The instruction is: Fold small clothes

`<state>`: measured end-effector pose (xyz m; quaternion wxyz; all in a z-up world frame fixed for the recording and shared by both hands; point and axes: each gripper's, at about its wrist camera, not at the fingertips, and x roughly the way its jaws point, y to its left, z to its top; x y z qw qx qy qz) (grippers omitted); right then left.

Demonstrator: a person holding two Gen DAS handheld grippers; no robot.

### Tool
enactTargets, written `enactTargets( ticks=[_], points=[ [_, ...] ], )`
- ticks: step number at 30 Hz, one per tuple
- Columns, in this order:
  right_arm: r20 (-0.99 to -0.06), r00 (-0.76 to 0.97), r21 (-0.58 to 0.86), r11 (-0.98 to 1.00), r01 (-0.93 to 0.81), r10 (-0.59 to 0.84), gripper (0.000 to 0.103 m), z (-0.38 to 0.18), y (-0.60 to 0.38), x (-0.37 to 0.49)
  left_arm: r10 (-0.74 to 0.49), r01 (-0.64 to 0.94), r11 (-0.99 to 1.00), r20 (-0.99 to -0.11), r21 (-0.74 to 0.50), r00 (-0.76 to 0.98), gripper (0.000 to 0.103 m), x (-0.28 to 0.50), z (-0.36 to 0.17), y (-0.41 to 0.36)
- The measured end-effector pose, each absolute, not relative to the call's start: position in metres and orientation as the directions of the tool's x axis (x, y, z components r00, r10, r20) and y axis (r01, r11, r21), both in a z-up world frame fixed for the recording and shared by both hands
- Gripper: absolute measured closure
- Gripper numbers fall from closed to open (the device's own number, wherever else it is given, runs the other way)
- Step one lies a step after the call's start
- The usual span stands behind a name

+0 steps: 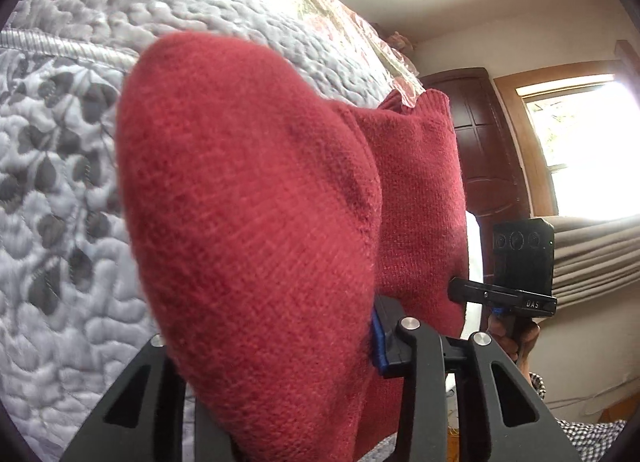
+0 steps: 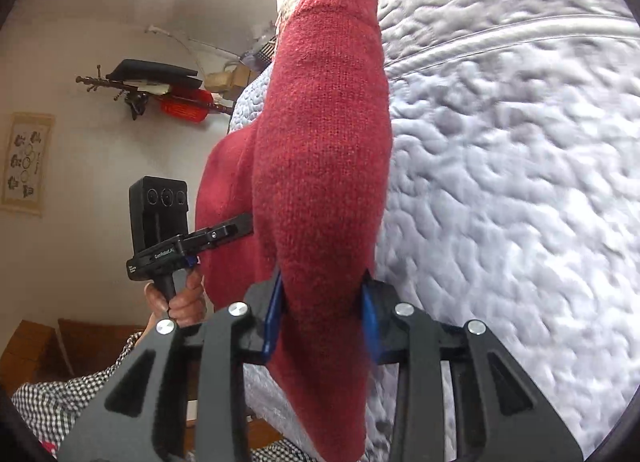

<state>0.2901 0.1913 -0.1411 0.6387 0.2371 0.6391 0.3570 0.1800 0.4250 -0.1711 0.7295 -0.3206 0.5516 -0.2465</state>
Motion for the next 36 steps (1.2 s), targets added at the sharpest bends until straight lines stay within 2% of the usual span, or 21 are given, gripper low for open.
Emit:
enactTargets(
  ticks=[9,17,19,22,24,26,30,36],
  points=[
    [-0.713,-0.008,0.698,0.708,-0.105,0.701,0.071,-0.110,0.063,0.229,-0.752,0.086,0.653,-0.630,-0.753,0.194,0.065,0.153,-0.156,0.294],
    [-0.786,-0.035,0.618,0.784,-0.051,0.618,0.069,-0.159,-0.011,0.222,-0.683,0.057,0.726,-0.711,-0.685,0.167,0.064,0.145,-0.193,0.208],
    [-0.800,-0.050,0.600,0.798,-0.052,0.598,0.068,-0.176,-0.015,0.221,-0.627,0.070,0.776,-0.753,-0.627,0.199,0.062,0.134,-0.200,0.201],
    [-0.784,-0.037,0.621,0.782,-0.055,0.620,0.064,-0.190,-0.023,0.217,-0.558,0.077,0.826,-0.795,-0.558,0.237,0.051,0.128,-0.206,0.199],
    [-0.781,-0.026,0.625,0.779,-0.060,0.624,0.057,-0.193,-0.025,0.212,-0.538,0.042,0.837,-0.806,-0.546,0.249,0.043,0.125,-0.209,0.200],
    [-0.794,-0.010,0.606,0.791,-0.079,0.607,0.041,-0.188,-0.030,0.204,-0.516,0.024,0.848,-0.814,-0.530,0.265,0.041,0.120,-0.200,0.193],
    [-0.808,0.020,0.583,0.804,-0.116,0.588,0.036,-0.171,-0.043,0.177,-0.416,0.014,0.901,-0.854,-0.433,0.313,0.030,0.098,-0.178,0.200],
    [-0.770,-0.039,0.637,0.763,-0.114,0.637,0.033,-0.178,-0.056,0.113,-0.335,0.024,0.937,-0.875,-0.349,0.348,0.027,0.029,-0.164,0.210]
  ],
)
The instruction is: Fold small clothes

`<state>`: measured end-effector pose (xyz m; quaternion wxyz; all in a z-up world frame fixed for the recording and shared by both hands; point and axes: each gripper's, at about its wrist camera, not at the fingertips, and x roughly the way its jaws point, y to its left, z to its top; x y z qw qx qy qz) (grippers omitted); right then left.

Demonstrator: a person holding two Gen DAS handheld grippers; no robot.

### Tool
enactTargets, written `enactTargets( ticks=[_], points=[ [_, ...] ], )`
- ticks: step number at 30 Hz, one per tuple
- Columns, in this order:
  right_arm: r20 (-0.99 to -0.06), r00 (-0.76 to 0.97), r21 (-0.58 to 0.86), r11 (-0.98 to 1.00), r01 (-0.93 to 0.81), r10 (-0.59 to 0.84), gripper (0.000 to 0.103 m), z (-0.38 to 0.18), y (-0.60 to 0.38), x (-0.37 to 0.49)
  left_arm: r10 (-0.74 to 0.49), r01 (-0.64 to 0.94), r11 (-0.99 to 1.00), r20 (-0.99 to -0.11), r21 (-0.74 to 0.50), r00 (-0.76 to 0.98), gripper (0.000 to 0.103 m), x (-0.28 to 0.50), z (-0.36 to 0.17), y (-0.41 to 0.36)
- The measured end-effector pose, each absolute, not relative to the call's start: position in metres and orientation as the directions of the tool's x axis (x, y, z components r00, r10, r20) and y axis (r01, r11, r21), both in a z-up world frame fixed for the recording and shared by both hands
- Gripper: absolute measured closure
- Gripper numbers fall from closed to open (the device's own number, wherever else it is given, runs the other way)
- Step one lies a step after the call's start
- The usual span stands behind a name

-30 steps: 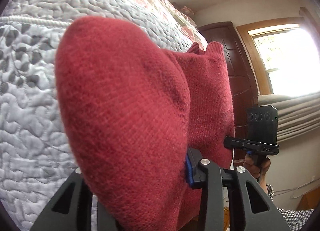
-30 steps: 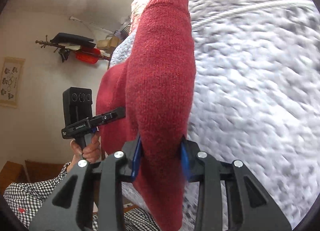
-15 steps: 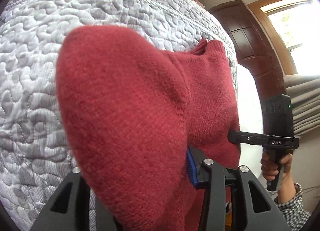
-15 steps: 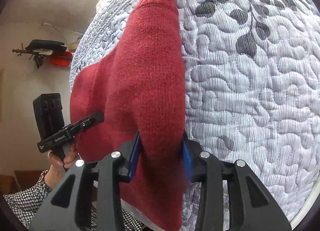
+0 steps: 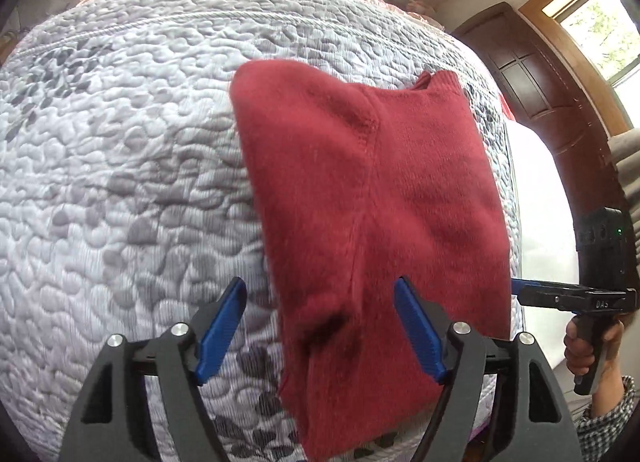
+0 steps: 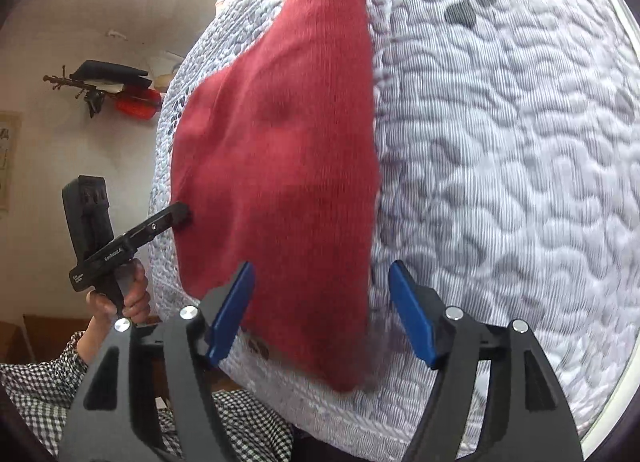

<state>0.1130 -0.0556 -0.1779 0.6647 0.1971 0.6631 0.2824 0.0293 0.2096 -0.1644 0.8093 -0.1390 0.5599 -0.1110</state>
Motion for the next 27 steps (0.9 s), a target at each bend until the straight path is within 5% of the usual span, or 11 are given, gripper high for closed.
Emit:
enactTargets(
  ticks=[4,7,8,14,21,23,27],
  points=[
    [-0.756,-0.094,0.654,0.753,-0.070,0.648,0.035,-0.205,-0.053,0.086,-0.273,0.000,0.957,-0.905,-0.289,0.327,0.027,0.013,-0.182,0.196],
    [-0.729,-0.106,0.681,0.732,-0.022,0.676,0.072,-0.216,-0.059,0.073,-0.244,-0.033,0.963,-0.919,-0.266,0.309,0.026,0.012,-0.196,0.189],
    [-0.724,-0.095,0.687,0.726,-0.015,0.683,0.077,-0.213,-0.062,0.071,-0.236,-0.047,0.964,-0.921,-0.263,0.310,0.025,0.010,-0.196,0.190],
    [-0.753,-0.032,0.658,0.751,-0.062,0.657,0.082,-0.187,-0.049,0.062,-0.188,-0.058,0.975,-0.932,-0.216,0.309,0.025,0.000,-0.193,0.190],
    [-0.796,-0.040,0.605,0.796,-0.019,0.604,0.069,-0.205,-0.038,0.064,-0.157,-0.068,0.980,-0.939,-0.186,0.305,0.016,-0.005,-0.205,0.189],
    [-0.830,-0.021,0.558,0.829,-0.052,0.557,0.051,-0.194,-0.037,0.060,-0.119,-0.062,0.987,-0.943,-0.146,0.311,0.014,-0.011,-0.196,0.187],
    [-0.910,0.041,0.404,0.904,-0.138,0.412,0.033,-0.163,-0.030,0.047,-0.062,-0.064,0.994,-0.949,-0.086,0.310,0.011,-0.023,-0.179,0.181]
  ],
)
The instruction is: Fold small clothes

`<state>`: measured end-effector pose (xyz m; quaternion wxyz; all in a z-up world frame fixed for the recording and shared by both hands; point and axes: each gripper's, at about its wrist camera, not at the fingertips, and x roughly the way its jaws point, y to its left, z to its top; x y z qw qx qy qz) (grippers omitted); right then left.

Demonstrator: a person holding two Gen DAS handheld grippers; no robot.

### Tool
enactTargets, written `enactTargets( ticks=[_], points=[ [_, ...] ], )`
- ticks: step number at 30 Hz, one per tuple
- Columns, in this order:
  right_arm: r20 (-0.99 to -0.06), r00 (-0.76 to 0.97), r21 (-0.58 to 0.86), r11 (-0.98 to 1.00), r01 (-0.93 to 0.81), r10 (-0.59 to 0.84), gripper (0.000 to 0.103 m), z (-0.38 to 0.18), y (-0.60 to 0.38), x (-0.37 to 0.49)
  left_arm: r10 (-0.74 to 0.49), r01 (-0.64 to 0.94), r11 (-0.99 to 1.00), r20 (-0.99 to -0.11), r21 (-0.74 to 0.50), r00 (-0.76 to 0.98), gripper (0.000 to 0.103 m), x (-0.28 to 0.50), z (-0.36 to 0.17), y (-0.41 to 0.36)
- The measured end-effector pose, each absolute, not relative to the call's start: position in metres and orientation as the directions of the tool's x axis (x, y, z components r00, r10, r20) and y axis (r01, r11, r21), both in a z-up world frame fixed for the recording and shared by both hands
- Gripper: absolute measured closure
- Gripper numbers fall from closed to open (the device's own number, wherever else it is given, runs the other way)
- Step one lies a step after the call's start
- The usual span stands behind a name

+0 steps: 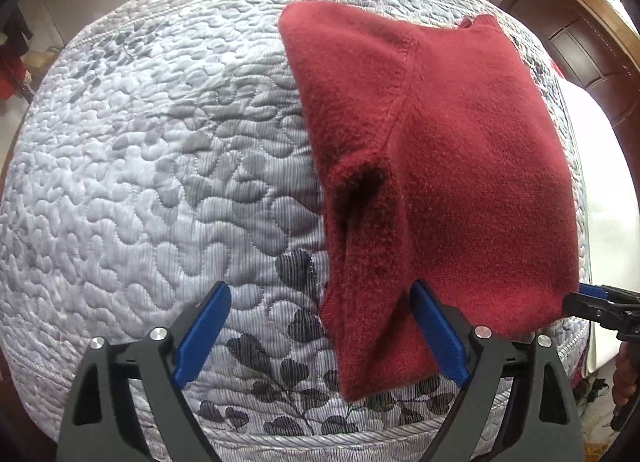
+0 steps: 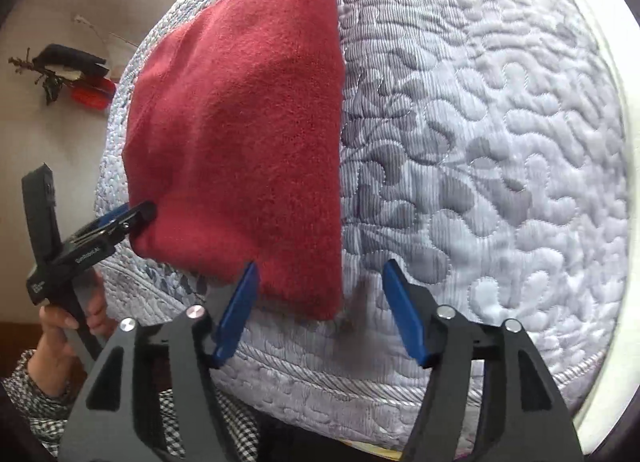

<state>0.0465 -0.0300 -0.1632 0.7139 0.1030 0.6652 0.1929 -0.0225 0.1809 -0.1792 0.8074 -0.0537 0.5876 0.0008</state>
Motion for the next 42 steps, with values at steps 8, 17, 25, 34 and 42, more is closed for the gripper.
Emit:
enactTargets(
  ticks=[8,17,25,34,42],
  points=[
    [-0.965,0.130,0.200,0.961,-0.190,0.227,0.010,-0.125,-0.006,0.019,-0.017,-0.137,0.989,-0.954,-0.060,0.299,0.010,-0.048,-0.147,0.177],
    [-0.971,0.180,0.123,0.972,-0.202,0.161,0.008,-0.095,0.004,-0.001,0.010,-0.167,0.985,-0.945,-0.047,0.328,0.008,-0.067,-0.109,0.170],
    [-0.968,0.200,0.122,0.979,-0.163,0.153,0.008,-0.066,0.010,-0.011,0.013,-0.132,0.991,-0.941,-0.033,0.337,0.007,-0.076,-0.084,0.163],
    [-0.957,0.220,0.155,0.975,-0.158,0.188,0.008,-0.040,0.014,-0.025,0.018,-0.078,0.997,-0.931,-0.011,0.365,0.007,-0.091,-0.058,0.157],
    [-0.947,0.232,0.188,0.969,-0.160,0.222,0.008,-0.029,0.013,-0.030,0.028,-0.084,0.996,-0.923,-0.005,0.385,0.006,-0.098,-0.047,0.160]
  ],
)
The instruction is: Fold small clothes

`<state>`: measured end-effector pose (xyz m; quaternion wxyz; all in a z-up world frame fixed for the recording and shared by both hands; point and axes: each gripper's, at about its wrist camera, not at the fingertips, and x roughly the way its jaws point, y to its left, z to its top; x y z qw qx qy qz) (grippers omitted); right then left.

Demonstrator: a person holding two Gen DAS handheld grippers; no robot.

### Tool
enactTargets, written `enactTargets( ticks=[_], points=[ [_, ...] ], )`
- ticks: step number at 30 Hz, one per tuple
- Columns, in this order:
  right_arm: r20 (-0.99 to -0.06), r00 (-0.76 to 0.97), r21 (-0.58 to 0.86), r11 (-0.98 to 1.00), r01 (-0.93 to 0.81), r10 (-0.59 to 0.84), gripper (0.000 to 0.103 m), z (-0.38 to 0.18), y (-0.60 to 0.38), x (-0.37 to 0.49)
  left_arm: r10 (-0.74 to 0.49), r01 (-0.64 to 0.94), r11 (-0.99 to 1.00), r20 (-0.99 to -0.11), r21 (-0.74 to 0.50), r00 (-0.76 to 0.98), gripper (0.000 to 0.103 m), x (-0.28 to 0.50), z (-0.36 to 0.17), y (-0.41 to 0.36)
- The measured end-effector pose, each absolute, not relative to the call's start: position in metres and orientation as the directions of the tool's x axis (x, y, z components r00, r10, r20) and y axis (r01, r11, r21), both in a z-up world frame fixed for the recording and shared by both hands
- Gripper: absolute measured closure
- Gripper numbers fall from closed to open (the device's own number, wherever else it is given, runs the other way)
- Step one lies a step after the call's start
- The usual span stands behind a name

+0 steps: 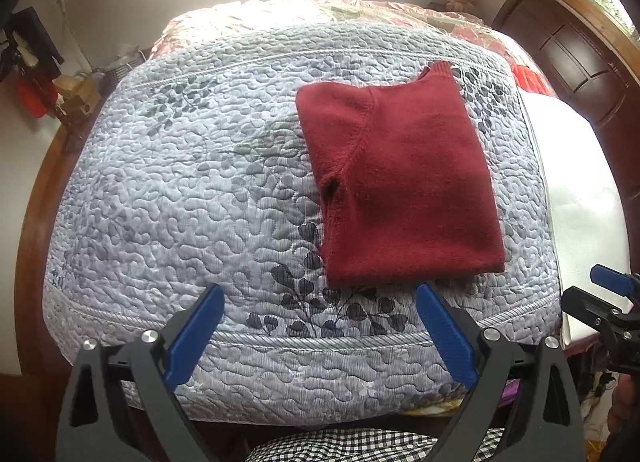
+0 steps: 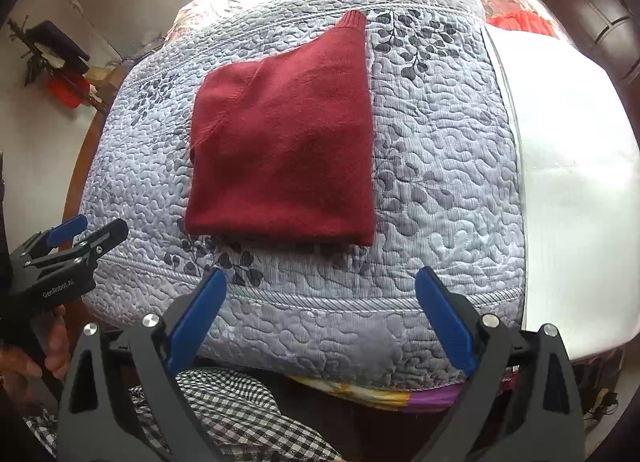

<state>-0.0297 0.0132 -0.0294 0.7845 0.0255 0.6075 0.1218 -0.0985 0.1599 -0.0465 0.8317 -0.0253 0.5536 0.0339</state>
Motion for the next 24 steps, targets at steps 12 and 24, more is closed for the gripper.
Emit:
enactTargets(
  ticks=[12,24],
  points=[
    [-0.940,0.239,0.199,0.959,-0.201,0.245,0.008,-0.020,0.028,-0.036,0.034,-0.103,0.995,-0.919,-0.007,0.393,0.005,-0.105,-0.041,0.160],
    [-0.944,0.233,0.185,0.961,-0.205,0.232,0.008,-0.023,0.032,-0.034,0.037,-0.101,0.995,-0.926,-0.002,0.377,0.005,-0.104,-0.044,0.160]
  ],
)
